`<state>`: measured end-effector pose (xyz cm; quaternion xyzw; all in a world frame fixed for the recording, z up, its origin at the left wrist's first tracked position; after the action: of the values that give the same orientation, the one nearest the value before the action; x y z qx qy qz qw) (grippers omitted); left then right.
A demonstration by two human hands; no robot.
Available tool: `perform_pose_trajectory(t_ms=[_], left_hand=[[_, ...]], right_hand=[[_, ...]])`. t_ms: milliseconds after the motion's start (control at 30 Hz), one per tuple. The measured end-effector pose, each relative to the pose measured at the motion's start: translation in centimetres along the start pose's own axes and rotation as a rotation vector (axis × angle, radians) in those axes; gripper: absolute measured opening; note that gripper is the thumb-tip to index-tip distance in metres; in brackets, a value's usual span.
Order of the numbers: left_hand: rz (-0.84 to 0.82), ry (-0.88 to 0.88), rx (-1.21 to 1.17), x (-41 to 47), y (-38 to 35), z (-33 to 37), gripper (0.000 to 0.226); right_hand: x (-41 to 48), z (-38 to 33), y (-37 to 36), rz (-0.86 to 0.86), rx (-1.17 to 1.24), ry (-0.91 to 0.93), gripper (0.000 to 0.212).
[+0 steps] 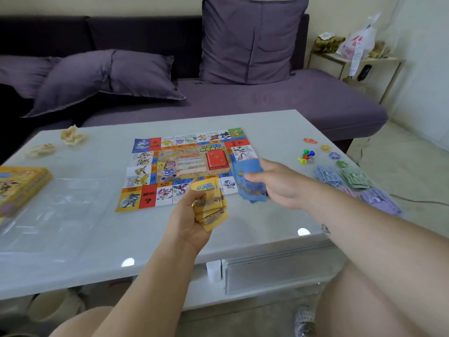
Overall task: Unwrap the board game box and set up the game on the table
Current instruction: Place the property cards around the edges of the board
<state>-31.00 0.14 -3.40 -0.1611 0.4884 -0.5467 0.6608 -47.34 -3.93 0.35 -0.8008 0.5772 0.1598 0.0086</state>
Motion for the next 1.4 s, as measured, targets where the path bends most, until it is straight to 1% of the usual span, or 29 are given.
perform_pose_trajectory(t_ms=[33,67,100,133,167,200,267,300,333,400,467,500,533,600,633,667,733,767,833,933,967,1000,1067,1100,1167,1233,1300,1400], left_hand=[[-0.003,0.004,0.012,0.3,0.0,-0.1,0.036],[-0.024,0.006,0.021,0.6,-0.2,-0.3,0.038],[-0.052,0.014,0.025,0.8,-0.5,-0.5,0.040],[-0.093,0.025,0.014,0.9,-0.9,-0.6,0.040],[-0.139,0.036,-0.011,1.1,-1.3,-0.7,0.037],[-0.173,0.052,-0.051,1.3,-1.7,-0.8,0.035],[-0.185,0.068,-0.101,1.7,-1.9,-0.8,0.032],[-0.178,0.077,-0.096,2.2,-1.8,-0.7,0.031],[-0.176,0.105,-0.076,2.5,-1.9,-0.6,0.033],[-0.166,0.159,-0.020,2.8,-2.2,-0.1,0.041],[-0.146,0.150,-0.005,3.2,-2.8,0.6,0.036],[-0.136,0.136,0.000,3.4,-3.1,1.1,0.034],[-0.136,0.123,0.003,3.7,-3.5,1.7,0.033],[-0.145,0.115,0.023,4.3,-4.0,2.5,0.034],[-0.149,0.122,0.079,4.4,-4.1,2.5,0.034],[-0.154,0.140,0.169,4.5,-4.2,2.3,0.031],[-0.173,0.202,0.360,4.6,-4.2,1.2,0.022],[-0.180,0.222,0.425,4.5,-4.3,0.8,0.019],[-0.184,0.232,0.462,4.8,-4.5,0.7,0.019],[-0.254,0.270,0.370,5.2,-4.5,1.3,0.021],[-0.274,0.288,0.330,5.2,-4.7,1.5,0.023],[-0.286,0.303,0.295,5.2,-4.7,1.6,0.027],[-0.279,0.310,0.284,5.2,-4.7,1.4,0.029],[-0.268,0.298,0.331,5.3,-4.7,1.3,0.027],[-0.276,0.241,0.522,5.4,-4.4,1.3,0.016],[-0.312,0.206,0.631,5.2,-4.6,1.4,0.015],[-0.371,0.231,0.555,4.8,-4.6,1.5,0.022],[-0.412,0.292,0.345,4.3,-4.7,2.2,0.035]], right_hand=[[0.3,-0.3,-0.9,-0.007,0.095,-0.008,0.038],[0.8,-0.2,-1.7,-0.005,0.123,-0.008,0.049],[1.3,0.0,-2.5,0.018,0.112,-0.011,0.055],[1.8,0.4,-3.0,0.047,0.071,-0.012,0.057],[2.1,0.7,-3.5,0.080,0.007,-0.006,0.054],[2.3,0.9,-3.7,0.114,-0.078,0.016,0.046],[2.6,1.0,-3.9,0.147,-0.236,0.063,0.028],[2.6,1.0,-4.1,0.139,-0.310,0.082,0.024],[2.7,1.0,-4.2,0.142,-0.404,0.097,0.026],[3.0,0.8,-4.5,0.239,-0.641,0.179,0.040],[3.2,0.1,-4.3,0.353,-0.807,0.286,0.049],[3.2,-0.4,-3.8,0.347,-0.814,0.330,0.056],[3.1,-0.8,-3.3,0.272,-0.773,0.357,0.066],[2.6,-1.3,-2.5,0.034,-0.679,0.346,0.099],[2.6,-1.3,-2.4,-0.045,-0.692,0.349,0.112],[2.7,-1.1,-2.5,-0.088,-0.733,0.359,0.120],[3.5,-0.6,-3.1,-0.095,-0.798,0.375,0.128],[3.9,-0.4,-3.4,-0.089,-0.809,0.390,0.127],[4.4,-0.3,-3.4,-0.077,-0.793,0.416,0.112],[4.7,-1.2,-2.5,-0.015,-0.710,0.491,0.073],[4.8,-1.4,-2.2,0.010,-0.705,0.520,0.061],[4.9,-1.5,-2.0,0.025,-0.696,0.535,0.054],[5.1,-1.4,-1.9,0.019,-0.678,0.538,0.052],[5.1,-1.2,-2.0,0.008,-0.678,0.535,0.054],[5.0,-1.0,-2.3,-0.005,-0.705,0.535,0.057],[4.9,-1.1,-2.5,0.010,-0.737,0.560,0.056],[4.6,-1.4,-2.3,0.051,-0.710,0.587,0.053],[4.1,-1.9,-1.6,0.120,-0.566,0.616,0.055]])
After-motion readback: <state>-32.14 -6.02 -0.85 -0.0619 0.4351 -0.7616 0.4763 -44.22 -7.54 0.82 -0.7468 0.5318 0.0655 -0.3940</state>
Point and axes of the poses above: each hand's wrist, its own x-axis towards the middle knuckle, its own y-axis out of the back of the hand, z = x × y, the point moved 3 cm from there along x, towards the middle knuckle, and after that the axes turned 10 degrees about -x, right-handed, at the moved point
